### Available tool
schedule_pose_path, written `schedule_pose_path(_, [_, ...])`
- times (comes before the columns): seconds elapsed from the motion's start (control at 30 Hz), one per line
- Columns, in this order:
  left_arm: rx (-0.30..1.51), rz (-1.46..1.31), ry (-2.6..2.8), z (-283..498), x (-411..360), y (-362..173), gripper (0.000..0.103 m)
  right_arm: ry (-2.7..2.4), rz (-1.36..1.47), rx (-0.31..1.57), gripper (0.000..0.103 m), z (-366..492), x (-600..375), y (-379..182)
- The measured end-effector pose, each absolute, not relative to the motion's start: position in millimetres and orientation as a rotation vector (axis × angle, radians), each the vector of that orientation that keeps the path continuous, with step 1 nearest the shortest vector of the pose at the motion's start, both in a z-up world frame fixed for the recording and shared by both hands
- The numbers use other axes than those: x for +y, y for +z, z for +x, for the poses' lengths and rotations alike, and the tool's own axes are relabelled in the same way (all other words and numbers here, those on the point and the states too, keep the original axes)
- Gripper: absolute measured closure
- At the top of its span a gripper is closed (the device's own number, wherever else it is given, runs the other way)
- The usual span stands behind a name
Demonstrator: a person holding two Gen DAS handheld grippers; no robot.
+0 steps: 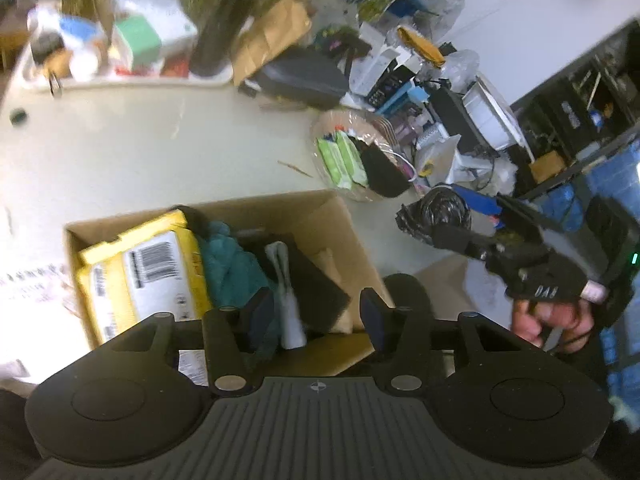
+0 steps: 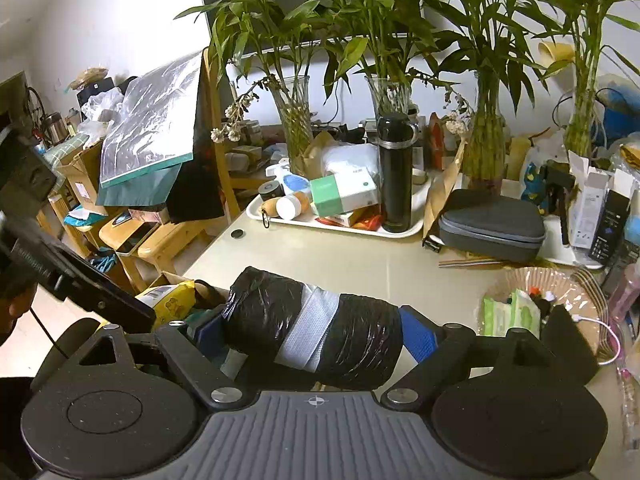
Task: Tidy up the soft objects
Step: 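Open the left tool over the box releasing the white strip, then lower the black foam roll into the box and open the right tool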
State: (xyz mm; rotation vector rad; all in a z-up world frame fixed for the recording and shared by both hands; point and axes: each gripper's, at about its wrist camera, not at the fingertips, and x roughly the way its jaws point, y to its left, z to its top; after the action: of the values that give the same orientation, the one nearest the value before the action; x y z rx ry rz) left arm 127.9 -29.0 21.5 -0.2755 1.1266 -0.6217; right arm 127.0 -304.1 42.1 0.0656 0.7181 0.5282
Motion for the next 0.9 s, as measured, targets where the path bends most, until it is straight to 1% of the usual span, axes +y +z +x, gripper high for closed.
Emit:
schedule_pose_path(0.2, [1.012, -0.189, -0.533, 105, -20, 32, 0.056, 0.541, 0.072, 0.737, 0.014, 126, -293, 40])
schedule_pose_path(0.47, [0.917, -0.082, -0.409, 86, -12, 37, 0.056, 0.6, 0.053, 0.736, 0.014, 135, -256, 39])
schedule_pose_path(0.5, [0.905, -0.065, -0.392, 85, -11, 37, 0.055, 0.611, 0.051, 0.744, 0.013, 137, -249, 37])
schedule_pose_path(0.63, [0.877, -0.029, -0.333, 79, -6, 38, 0.055, 0.616, 0.02, 0.796, 0.003, 147, -227, 21])
schedule_pose_path(0.67, [0.873, -0.025, -0.32, 78, -4, 38, 0.053, 0.608, 0.013, 0.794, 0.001, 146, -223, 18])
schedule_pose_path(0.73, [0.862, -0.009, -0.294, 75, -2, 39, 0.039, 0.598, 0.012, 0.784, 0.0, 144, -220, 15])
schedule_pose_path(0.77, [0.848, 0.003, -0.281, 73, -2, 40, 0.03, 0.591, 0.015, 0.776, 0.0, 142, -220, 15])
schedule_pose_path(0.8, [0.831, 0.017, -0.267, 70, -1, 42, 0.028, 0.583, 0.018, 0.762, 0.0, 139, -220, 14])
schedule_pose_path(0.9, [0.807, 0.058, -0.234, 65, -2, 44, 0.027, 0.556, 0.012, 0.705, 0.0, 130, -222, 15])
